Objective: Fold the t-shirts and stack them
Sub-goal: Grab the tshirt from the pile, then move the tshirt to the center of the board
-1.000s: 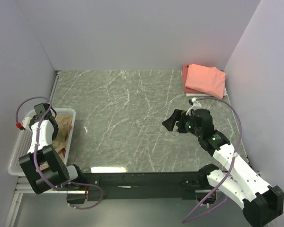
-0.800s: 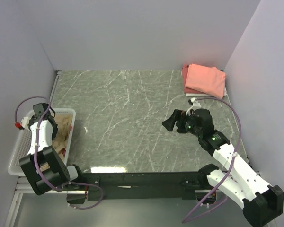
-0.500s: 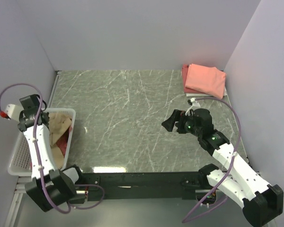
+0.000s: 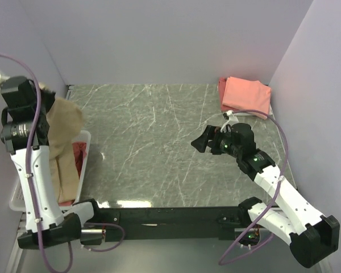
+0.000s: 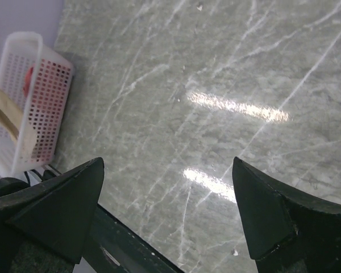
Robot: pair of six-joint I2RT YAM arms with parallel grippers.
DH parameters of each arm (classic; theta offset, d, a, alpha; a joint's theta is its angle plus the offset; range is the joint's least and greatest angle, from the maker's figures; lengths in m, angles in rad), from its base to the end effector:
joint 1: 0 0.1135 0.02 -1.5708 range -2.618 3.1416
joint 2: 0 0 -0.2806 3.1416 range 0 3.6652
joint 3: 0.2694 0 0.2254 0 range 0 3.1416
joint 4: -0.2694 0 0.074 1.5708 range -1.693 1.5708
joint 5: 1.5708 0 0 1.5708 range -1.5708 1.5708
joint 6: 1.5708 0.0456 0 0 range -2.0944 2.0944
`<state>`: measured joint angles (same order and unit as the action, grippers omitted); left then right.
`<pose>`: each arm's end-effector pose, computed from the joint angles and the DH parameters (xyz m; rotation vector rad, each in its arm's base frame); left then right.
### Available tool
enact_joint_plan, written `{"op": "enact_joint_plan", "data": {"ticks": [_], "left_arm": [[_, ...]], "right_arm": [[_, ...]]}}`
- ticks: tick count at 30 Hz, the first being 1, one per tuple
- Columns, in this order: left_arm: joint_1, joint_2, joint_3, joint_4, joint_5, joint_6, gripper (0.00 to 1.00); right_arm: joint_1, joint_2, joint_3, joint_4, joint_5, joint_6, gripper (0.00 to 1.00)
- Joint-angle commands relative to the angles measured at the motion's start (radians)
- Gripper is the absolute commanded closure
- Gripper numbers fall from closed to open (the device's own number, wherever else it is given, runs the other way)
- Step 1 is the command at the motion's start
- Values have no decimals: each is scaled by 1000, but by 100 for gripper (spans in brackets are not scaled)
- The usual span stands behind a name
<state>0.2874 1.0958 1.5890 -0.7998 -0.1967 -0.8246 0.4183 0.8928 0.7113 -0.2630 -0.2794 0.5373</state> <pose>0.1584 0.0561 0.4829 -1.1021 1.5175 -0.1856 0.1547 0.0825 0.3012 -0.0613 2.1107 0.8733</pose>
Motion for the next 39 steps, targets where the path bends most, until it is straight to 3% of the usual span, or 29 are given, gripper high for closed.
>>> {"op": "enact_joint_plan", "data": {"ticks": [1,7,11,15,20,23,26,30,32,36,39], "left_arm": [[-123,59,193,39,3,33,99],[-382,185,515,25,6,74,100],[-506,223,565,77,51,104,99],[-638,243,513,108,54,105,99],[-818,223,273,201,37,91,99],[-852,285,213,249,132,104,99],[-875,452,250,243,262,136,99],[-944,749,371,186,347,196,77],[-953,791,358,194,373,174,67],[-929,690,131,359,365,92,43],[-871,592,-6,384,304,56,40]], "right_arm": [[-3,12,79,42,-14,-7,0],[-3,24,125,44,0,-5,0],[-3,24,140,41,23,-8,0],[-3,18,143,31,57,-13,0],[-4,-28,123,25,117,-14,0],[-3,-57,105,28,152,-22,0],[-4,-63,94,30,177,-26,0],[-1,-42,85,34,192,-33,0],[14,-37,82,28,203,-42,1],[88,-8,59,21,273,-63,4],[154,76,65,7,359,-69,8]]}}
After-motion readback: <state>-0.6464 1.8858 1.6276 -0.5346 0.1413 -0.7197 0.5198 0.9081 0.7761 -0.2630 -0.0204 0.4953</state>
